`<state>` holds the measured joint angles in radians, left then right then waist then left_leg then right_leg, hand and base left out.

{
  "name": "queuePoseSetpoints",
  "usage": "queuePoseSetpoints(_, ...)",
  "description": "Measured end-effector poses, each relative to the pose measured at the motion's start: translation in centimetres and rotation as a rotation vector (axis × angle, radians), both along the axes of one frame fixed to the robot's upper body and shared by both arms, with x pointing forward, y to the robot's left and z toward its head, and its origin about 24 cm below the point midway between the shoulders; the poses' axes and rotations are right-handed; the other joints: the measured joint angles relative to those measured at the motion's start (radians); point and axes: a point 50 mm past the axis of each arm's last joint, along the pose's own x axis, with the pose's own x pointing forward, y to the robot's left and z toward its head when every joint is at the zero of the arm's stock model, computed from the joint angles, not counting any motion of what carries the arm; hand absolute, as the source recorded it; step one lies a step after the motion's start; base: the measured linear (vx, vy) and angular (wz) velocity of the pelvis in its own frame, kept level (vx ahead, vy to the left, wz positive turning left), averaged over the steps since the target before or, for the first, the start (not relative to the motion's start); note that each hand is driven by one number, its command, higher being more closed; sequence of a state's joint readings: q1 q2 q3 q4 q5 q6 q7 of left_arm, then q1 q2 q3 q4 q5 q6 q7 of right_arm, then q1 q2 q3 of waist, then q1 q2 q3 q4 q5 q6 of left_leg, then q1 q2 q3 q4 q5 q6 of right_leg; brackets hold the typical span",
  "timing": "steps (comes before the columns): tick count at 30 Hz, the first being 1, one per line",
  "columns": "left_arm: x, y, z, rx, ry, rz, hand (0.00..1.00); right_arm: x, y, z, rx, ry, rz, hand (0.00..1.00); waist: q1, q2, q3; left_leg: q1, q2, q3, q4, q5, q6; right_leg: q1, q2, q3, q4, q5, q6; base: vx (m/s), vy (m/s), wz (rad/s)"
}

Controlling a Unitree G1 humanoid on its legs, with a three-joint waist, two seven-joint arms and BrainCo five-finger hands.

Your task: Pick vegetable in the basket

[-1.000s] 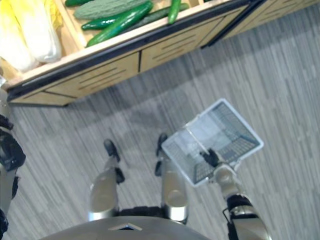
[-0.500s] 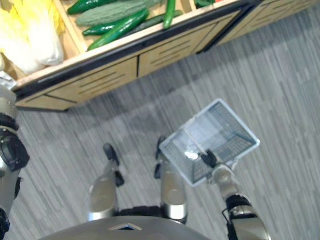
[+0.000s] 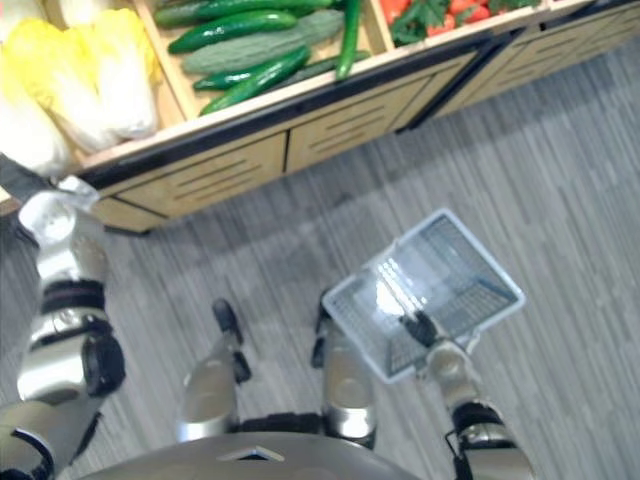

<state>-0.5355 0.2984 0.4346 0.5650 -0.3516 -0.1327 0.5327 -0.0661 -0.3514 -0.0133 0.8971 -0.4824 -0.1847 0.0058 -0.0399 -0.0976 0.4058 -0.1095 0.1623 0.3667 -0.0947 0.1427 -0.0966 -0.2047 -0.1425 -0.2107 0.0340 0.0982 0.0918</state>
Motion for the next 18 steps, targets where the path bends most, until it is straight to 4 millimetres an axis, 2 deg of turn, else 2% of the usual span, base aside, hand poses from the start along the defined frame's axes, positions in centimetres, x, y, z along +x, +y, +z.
queuePoseSetpoints(3,-1.3,-0.3,-2.4,-0.068,0.04,0.028,1.0,-1.0,-0.6,-0.3,-0.011,0.021,-0.025,1.0,0.013,0.017,-0.013,0.008,0.001,0.003,0.0,0.0,0.0,0.002,0.0,0.003,0.007,-0.001,-0.001,0.0,0.0,0.0)
queuePoseSetpoints(6,-2.7,0.0,-3.2,-0.105,0.025,0.09,1.0,-1.7,-1.1,-0.5,-0.016,0.036,-0.051,1.0,0.013,0.035,-0.037,0.008,0.001,0.004,0.0,0.0,0.0,0.002,0.0,0.002,0.011,-0.002,-0.002,0.0,0.0,0.0)
queuePoseSetpoints(10,-4.3,1.1,-2.3,-0.078,-0.04,0.152,1.0,-2.7,-1.2,-1.0,-0.016,0.065,-0.06,1.0,0.014,0.043,-0.079,0.008,0.002,0.004,0.0,-0.006,-0.008,0.003,0.001,0.005,0.003,-0.008,0.005,0.01,-0.003,-0.02)
queuePoseSetpoints(18,-5.0,1.7,-1.7,-0.09,-0.104,0.195,1.0,-3.7,-1.1,-1.6,-0.008,0.097,-0.074,1.0,0.014,0.042,-0.112,0.023,0.002,-0.002,0.0,-0.003,-0.004,0.029,0.001,-0.001,-0.013,-0.001,0.004,0.03,-0.001,0.02)
